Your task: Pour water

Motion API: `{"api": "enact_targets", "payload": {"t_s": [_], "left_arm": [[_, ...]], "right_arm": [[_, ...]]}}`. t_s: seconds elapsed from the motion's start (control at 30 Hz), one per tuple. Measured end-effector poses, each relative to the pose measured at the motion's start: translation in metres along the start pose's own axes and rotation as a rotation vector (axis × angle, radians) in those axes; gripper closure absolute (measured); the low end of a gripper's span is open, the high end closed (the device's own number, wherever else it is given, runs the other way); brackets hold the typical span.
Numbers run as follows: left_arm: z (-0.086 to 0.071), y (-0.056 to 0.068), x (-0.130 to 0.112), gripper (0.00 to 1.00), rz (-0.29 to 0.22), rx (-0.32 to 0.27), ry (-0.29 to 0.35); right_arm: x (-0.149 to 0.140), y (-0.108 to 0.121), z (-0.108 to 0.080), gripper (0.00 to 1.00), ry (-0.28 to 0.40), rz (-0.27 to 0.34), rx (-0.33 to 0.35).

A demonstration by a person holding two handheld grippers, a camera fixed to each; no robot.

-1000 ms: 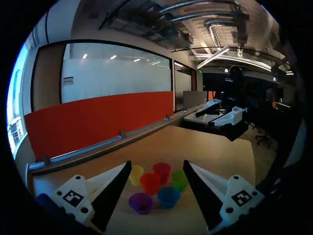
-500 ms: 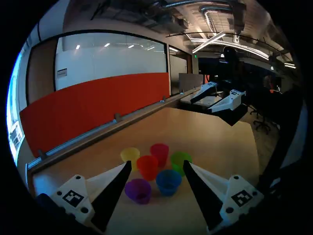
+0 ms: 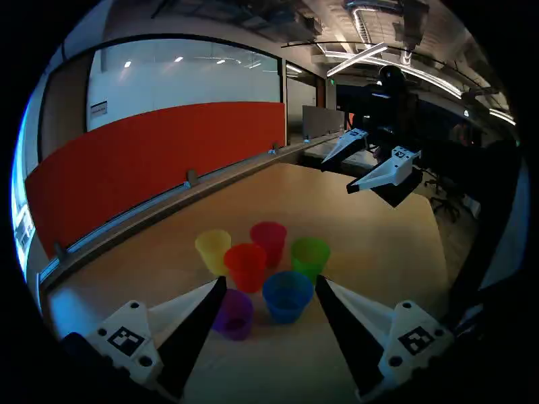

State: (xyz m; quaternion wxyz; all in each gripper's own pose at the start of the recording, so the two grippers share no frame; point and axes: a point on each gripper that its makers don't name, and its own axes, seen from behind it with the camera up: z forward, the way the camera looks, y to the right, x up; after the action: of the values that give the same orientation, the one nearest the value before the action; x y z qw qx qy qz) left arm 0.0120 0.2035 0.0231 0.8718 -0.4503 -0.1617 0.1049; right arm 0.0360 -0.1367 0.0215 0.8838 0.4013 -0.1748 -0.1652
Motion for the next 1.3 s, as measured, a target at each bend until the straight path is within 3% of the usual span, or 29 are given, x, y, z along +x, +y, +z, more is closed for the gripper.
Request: {"api": "enact_targets", "payload": {"t_s": [0.6, 1.3], "left_arm": [[0.030, 0.014, -0.037, 0.02, 0.034, -0.067, -0.113], [0.060, 0.024, -0.044, 0.02, 0.080, -0.125, -0.172]], "right_arm": [[-0.034, -0.005, 0.028, 0.00, -0.049, -0.003, 0.037], [-0.064, -0.017, 0.048, 0.00, -0.091, -0.010, 0.091]]}}
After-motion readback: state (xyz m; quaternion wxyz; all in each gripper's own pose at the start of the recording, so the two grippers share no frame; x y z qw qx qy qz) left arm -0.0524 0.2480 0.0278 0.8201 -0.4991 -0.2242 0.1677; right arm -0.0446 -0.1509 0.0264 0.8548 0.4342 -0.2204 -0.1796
